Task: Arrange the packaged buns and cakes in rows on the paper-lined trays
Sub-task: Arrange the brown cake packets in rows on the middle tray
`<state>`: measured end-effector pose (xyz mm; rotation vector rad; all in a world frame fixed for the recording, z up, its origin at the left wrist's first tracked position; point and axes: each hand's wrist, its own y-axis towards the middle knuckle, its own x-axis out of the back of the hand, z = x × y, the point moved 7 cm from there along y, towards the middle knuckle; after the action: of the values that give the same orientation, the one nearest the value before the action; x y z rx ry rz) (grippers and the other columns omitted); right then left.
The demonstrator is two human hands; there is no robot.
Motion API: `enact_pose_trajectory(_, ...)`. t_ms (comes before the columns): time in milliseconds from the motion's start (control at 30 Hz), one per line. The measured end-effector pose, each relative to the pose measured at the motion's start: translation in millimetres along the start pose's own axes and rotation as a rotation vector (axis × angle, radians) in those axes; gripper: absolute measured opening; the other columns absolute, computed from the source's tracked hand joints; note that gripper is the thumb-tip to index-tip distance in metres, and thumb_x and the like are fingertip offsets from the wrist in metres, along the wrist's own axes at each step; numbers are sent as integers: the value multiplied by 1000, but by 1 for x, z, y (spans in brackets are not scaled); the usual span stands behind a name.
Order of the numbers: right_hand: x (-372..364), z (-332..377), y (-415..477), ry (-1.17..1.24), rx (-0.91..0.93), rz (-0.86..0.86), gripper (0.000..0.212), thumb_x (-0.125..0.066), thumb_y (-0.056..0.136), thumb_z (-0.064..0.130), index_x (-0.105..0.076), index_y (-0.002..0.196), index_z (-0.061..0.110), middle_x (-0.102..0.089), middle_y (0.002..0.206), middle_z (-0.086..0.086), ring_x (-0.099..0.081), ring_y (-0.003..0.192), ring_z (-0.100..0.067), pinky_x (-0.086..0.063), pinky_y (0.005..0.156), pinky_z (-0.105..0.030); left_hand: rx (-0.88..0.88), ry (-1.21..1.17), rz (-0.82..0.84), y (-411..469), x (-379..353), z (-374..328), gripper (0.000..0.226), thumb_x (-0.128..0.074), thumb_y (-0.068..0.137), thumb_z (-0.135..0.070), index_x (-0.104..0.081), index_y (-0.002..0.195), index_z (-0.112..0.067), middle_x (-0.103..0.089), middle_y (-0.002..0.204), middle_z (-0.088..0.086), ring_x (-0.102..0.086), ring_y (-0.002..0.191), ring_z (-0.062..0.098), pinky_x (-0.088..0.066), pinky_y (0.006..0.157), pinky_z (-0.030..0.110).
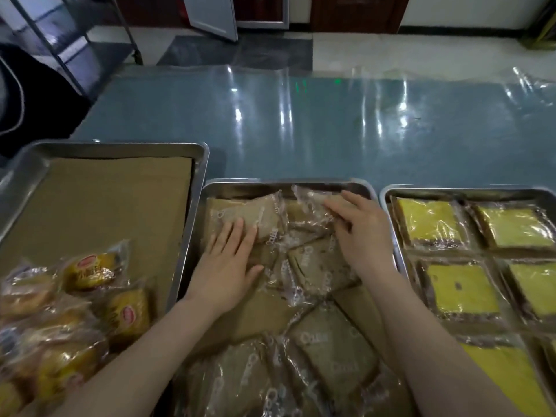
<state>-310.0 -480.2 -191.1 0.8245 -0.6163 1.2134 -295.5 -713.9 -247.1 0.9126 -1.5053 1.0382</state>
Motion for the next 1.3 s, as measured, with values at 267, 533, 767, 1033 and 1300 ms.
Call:
enact_pose_trajectory(267, -45, -14, -32, -187, -20, 251, 65, -37, 86, 62, -21, 146, 44, -4, 159, 12, 10, 145, -9, 9, 115, -43, 12, -191, -97, 15, 18, -33, 64, -3, 84, -68, 15, 141, -45, 10, 157, -1, 14, 142, 19, 9, 110, 37)
enact_pose_trajectory(533, -37, -6, -54, -207, -7, 346, 74, -49, 81, 59, -16, 145, 44, -1, 159, 9, 13, 144, -12, 6, 115, -47, 20, -110, 139, 21, -5, -28, 96, -20, 66, -89, 37, 131, -47, 39, 146, 0, 39, 131, 26, 25, 104, 45)
enact_pose_trajectory(767, -24, 4, -56, -264, -13, 267, 49, -40, 91, 54, -38, 138, 38, -27, 153, 2, -10, 144, -21, -7, 115, -56, -71, -121, 276, 7, -12, -26, 108, -33, 59, -91, 41, 127, -49, 50, 139, -4, 46, 126, 24, 27, 103, 47)
enact_pose_trajectory(1033, -39, 19, -17, -294, 35, 290, 59, -43, 93, 51, -29, 146, 28, -17, 157, -2, -1, 146, -29, 3, 114, -54, -68, -159, 313, 7, -15, -27, 118, -36, 50, -93, 42, 127, -47, 56, 133, -6, 53, 120, 20, 32, 99, 47)
enact_pose_trajectory(1300, -49, 29, -67, -94, -63, 310, 50, -66, 81, 46, -49, 124, 28, -49, 119, 4, -42, 109, -18, -42, 91, -34, -59, -214, 272, 3, -16, -28, 123, -37, 45, -95, 39, 129, -47, 54, 135, -9, 51, 122, 17, 31, 101, 46)
